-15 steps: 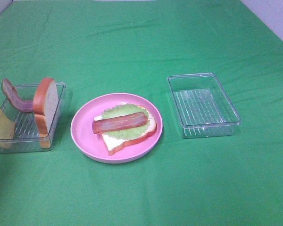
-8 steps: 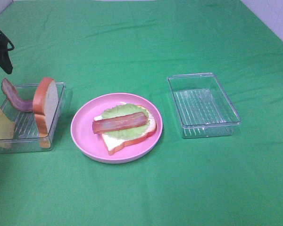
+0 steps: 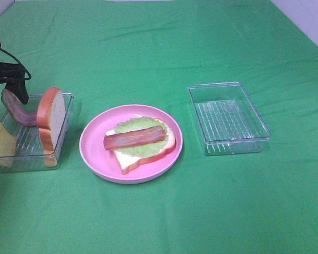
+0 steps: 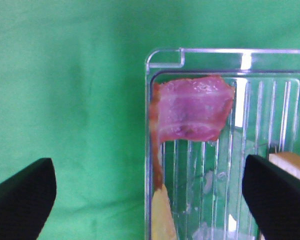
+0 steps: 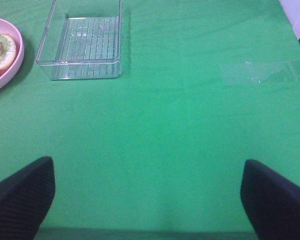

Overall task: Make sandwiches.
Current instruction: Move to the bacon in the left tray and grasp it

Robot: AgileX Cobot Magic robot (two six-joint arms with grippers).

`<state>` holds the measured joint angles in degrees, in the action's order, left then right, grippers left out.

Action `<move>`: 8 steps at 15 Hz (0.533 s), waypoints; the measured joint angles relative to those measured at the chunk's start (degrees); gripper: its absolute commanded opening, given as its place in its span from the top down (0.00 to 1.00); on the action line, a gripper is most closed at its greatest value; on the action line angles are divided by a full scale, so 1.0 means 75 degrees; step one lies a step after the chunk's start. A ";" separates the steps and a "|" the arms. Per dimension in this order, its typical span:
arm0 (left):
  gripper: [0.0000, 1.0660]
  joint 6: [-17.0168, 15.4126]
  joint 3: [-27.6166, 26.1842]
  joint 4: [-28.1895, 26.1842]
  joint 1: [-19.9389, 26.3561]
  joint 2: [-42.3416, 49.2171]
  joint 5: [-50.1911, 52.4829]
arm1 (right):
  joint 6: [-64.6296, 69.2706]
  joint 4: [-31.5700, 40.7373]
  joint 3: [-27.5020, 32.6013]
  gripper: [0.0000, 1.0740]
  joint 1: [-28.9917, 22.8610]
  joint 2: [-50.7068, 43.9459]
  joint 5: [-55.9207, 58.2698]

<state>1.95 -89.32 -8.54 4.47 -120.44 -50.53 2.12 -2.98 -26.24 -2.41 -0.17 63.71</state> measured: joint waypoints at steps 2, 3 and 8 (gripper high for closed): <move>0.12 0.0023 0.0000 -0.0008 0.0000 -0.0092 0.0214 | 0.0000 0.0000 0.0000 0.10 0.0000 0.0000 0.0000; 0.12 0.0023 -0.0008 -0.0008 0.0000 -0.0130 0.0351 | 0.0000 0.0000 0.0000 0.10 0.0000 0.0000 0.0000; 0.17 0.0023 -0.0008 -0.0122 0.0000 -0.0199 0.0649 | -0.0008 0.0000 0.0000 0.10 0.0000 0.0000 0.0000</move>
<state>2.12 -89.38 -9.45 4.47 -121.93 -45.66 2.06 -2.98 -26.24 -2.41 -0.17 63.71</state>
